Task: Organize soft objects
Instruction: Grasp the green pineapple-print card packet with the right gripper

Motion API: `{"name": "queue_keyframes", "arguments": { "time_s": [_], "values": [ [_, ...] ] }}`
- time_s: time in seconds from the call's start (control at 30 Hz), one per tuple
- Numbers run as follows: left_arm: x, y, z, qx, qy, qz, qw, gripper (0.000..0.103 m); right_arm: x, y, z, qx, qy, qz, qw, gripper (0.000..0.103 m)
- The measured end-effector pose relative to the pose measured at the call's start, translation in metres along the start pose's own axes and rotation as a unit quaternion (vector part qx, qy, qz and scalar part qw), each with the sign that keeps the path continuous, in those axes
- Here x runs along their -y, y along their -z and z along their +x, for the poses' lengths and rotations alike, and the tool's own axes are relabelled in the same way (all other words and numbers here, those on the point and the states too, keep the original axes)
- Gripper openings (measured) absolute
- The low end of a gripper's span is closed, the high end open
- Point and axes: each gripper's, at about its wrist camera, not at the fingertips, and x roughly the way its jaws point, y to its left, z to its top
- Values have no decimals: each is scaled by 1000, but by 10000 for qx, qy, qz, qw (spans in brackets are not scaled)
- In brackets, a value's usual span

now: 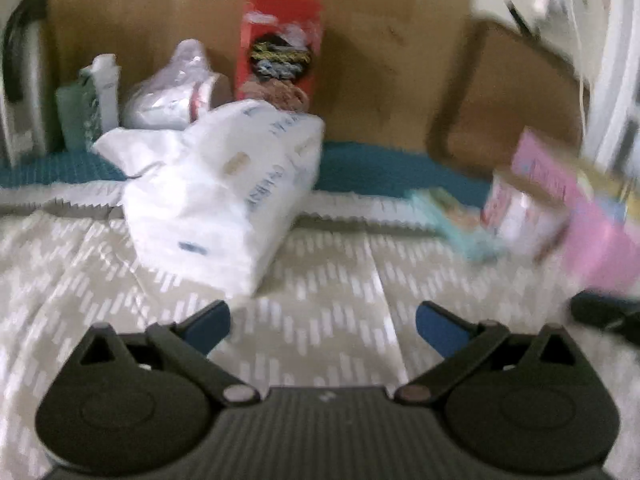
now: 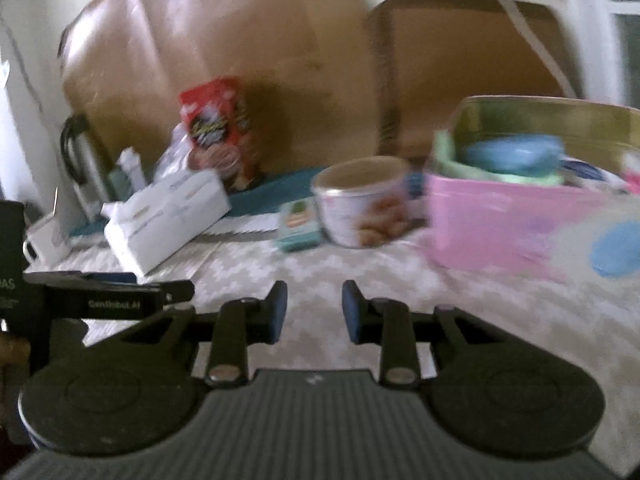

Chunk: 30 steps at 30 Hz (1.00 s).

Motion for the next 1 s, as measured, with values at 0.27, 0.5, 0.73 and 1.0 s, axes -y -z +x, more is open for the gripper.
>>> {"name": "queue_keyframes", "arguments": {
  "time_s": [0.27, 0.5, 0.73, 1.0],
  "values": [
    [-11, 0, -4, 166, 223, -343, 9990, 103, -45, -33, 65, -291, -219, -1093, 9933, 36],
    [-26, 0, -6, 307, 464, -818, 9951, 103, -62, -96, 159, -1257, 357, -1863, 9738, 54],
    [-38, -1, -7, 484, 529, -1183, 9904, 103, -54, -114, 209, -2269, 625, -1799, 9551, 44],
    [-60, -1, -9, 608, 493, -1751, 9814, 103, -85, -64, 143, -2011, -497, -2449, 9472, 44]
  ]
}}
